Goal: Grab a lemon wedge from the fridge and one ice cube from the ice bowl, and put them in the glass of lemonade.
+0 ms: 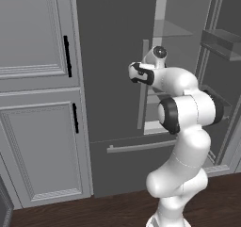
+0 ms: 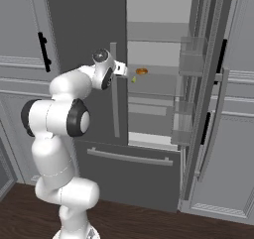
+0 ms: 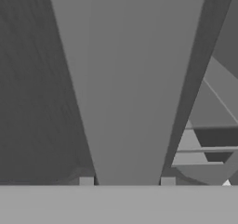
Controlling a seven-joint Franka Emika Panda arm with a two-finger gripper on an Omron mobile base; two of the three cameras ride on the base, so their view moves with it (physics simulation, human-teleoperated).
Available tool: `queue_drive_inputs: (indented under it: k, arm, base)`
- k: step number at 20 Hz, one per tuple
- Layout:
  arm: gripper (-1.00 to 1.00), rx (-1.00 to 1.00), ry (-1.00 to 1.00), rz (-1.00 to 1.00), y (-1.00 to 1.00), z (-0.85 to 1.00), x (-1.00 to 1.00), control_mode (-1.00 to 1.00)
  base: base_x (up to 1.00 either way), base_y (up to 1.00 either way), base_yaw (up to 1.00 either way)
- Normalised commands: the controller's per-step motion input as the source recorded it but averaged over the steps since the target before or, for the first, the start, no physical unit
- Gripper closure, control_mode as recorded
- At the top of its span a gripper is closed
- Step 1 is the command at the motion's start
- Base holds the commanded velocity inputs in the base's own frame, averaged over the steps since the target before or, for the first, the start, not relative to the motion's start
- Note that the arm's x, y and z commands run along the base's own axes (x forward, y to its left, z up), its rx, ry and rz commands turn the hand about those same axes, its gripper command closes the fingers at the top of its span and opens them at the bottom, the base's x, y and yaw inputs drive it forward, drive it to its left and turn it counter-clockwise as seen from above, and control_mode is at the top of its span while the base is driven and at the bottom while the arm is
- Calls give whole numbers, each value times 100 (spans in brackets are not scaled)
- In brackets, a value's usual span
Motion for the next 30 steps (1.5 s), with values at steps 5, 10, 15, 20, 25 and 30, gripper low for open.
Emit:
queue_drive_inputs:
  k: [5, 10, 15, 20, 25, 30]
  arm:
    - [100, 4, -4, 0, 31, 2, -6, -100]
    - [100, 5, -7, 1, 55, 22, -35, -100]
    - [100, 0, -1, 3, 69, 50, -59, -100]
    - [100, -8, 0, 11, 85, 74, -96, -100]
    - [100, -15, 0, 14, 92, 84, -100, -100]
    - [100, -17, 1, 14, 89, 82, -100, -100]
  base:
    - [0, 0, 0]
    - [0, 0, 0]
    - [0, 0, 0]
    - [0, 0, 0]
    - [0, 0, 0]
    - [0, 0, 0]
